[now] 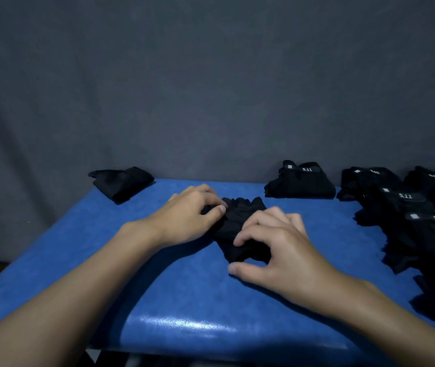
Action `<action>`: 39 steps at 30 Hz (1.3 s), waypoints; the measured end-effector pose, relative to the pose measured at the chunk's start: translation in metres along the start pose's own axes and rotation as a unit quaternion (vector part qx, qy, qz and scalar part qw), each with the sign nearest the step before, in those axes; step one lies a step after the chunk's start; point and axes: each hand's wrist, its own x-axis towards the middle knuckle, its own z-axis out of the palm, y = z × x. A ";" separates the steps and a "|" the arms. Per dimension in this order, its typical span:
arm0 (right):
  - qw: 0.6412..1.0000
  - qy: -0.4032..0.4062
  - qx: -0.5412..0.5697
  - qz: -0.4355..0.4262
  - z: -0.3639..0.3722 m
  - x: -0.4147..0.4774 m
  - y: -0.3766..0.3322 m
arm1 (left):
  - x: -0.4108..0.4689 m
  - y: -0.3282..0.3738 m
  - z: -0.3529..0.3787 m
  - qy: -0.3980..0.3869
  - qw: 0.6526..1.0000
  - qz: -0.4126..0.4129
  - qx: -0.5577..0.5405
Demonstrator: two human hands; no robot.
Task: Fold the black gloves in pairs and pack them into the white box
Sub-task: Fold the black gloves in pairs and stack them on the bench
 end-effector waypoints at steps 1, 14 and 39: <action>1.000 -0.005 -0.011 0.000 0.004 0.000 0.000 | -0.001 0.000 0.000 -0.007 1.000 0.008 0.004; 0.998 0.034 0.030 -0.041 0.018 0.004 -0.004 | -0.004 0.007 0.001 -0.091 0.989 0.020 0.117; 0.981 -0.144 -0.055 0.114 -0.013 0.012 0.047 | -0.017 0.006 -0.004 -0.163 0.978 -0.007 0.133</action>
